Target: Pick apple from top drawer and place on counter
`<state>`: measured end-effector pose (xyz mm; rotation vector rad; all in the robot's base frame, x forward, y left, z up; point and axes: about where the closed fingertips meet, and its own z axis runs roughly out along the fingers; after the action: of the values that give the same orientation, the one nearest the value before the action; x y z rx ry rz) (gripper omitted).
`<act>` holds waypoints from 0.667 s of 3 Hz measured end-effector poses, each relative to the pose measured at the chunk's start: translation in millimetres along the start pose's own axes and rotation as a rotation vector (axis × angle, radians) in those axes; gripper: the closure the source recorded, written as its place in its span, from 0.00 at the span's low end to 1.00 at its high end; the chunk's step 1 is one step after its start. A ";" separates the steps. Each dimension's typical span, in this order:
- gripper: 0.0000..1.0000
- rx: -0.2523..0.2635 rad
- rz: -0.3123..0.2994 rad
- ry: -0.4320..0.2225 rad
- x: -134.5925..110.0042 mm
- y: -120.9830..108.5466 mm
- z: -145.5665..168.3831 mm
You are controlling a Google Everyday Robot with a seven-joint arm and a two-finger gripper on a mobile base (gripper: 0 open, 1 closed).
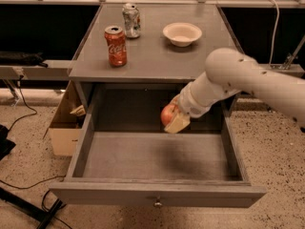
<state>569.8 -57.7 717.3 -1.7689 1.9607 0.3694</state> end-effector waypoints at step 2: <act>1.00 -0.029 0.106 0.084 7.7 -64.9 -78.0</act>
Offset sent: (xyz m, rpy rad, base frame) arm 0.1122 -0.1091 0.2419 -0.0798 0.0793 -0.1173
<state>620.5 -111.6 787.1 -1.7282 2.1243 0.3655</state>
